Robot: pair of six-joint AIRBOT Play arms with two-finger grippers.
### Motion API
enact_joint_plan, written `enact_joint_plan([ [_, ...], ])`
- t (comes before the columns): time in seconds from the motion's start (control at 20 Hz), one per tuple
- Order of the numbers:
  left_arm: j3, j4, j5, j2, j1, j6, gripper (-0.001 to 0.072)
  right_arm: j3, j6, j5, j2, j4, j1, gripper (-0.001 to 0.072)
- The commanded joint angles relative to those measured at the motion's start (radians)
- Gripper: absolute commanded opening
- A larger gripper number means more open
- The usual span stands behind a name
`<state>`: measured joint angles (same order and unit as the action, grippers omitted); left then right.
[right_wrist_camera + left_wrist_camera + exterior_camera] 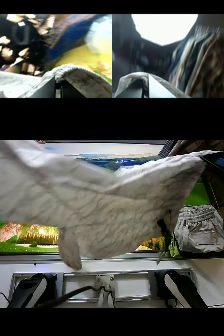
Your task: Fold the clothes and pants, and hang the long-sleeved shirts on hangers.
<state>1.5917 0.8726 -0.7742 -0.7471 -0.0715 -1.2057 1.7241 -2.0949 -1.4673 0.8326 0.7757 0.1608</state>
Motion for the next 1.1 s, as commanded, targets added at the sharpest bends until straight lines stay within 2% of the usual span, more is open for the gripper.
enact_joint_plan([
  [0.0, 0.003, 0.017, -0.124, -0.177, 0.0, -0.002, 0.0003, -0.024, -0.016, 0.009, 0.137, 0.09, 0.0, 0.0033],
  [0.3, 0.003, -0.005, -0.148, -0.499, 0.086, 0.035, 0.0003, -0.167, 0.065, 0.201, 0.425, 0.099, 0.0, 0.0032],
  [0.5, 0.003, 0.016, -0.142, -0.65, 0.145, 0.043, 0.0002, -0.177, 0.127, 0.345, 0.657, 0.083, 0.0, 0.0031],
  [0.8, 0.003, 0.018, -0.129, -0.717, 0.148, 0.043, 0.0002, -0.177, 0.393, 0.549, 0.88, -0.006, 0.0, 0.0033],
  [0.9, 0.003, 0.018, -0.128, -0.715, 0.147, 0.043, 0.0002, -0.177, 0.415, 0.608, 0.888, -0.021, 0.0, 0.0032],
  [1.05, 0.003, 0.015, -0.115, -0.715, 0.146, 0.042, 0.0002, -0.136, 0.415, 0.617, 0.888, -0.021, 0.0, 0.0032],
])
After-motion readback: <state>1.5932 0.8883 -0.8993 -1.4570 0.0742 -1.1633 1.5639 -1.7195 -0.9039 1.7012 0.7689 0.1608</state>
